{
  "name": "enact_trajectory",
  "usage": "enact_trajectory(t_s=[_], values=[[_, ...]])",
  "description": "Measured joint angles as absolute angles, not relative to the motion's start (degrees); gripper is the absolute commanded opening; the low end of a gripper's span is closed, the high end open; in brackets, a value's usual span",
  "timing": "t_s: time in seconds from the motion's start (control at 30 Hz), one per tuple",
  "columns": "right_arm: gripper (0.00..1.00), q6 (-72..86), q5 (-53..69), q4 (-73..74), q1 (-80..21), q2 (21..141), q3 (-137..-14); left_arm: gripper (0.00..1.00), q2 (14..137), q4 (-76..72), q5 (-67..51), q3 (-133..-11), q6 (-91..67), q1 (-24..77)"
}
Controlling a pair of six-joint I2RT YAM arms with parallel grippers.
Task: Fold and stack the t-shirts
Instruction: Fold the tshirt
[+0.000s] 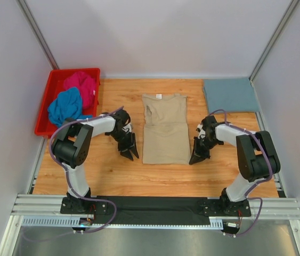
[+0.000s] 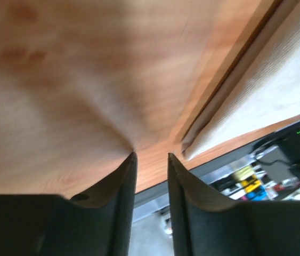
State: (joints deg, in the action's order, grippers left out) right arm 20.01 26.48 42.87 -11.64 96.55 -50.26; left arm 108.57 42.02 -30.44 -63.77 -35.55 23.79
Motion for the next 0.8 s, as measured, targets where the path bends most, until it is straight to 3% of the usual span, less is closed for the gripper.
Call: enact_trajectory(t_s=[0.07, 0.1, 0.23, 0.33, 0.8], values=[[0.15, 20.62, 26.46, 42.94, -11.92, 95.33, -48.14, 0.50, 106.87, 42.92, -29.69, -62.72, -35.29, 23.79], [0.24, 20.97, 26.57, 43.16, -11.99, 94.59, -47.18, 0.51, 106.30, 43.13, -29.63, -62.54, -35.24, 23.79], [0.43, 21.65, 26.02, 44.64, -12.10, 91.18, -45.43, 0.52, 104.16, 41.21, -31.40, -61.41, -35.35, 23.57], [0.48, 22.41, 25.82, 45.10, -12.10, 88.31, -45.41, 0.53, 101.71, 37.85, -34.46, -58.65, -36.29, 23.70], [0.45, 25.61, 26.85, 42.06, -12.10, 90.50, -44.27, 0.53, 100.71, 28.58, -37.65, -50.83, -42.09, 26.26]])
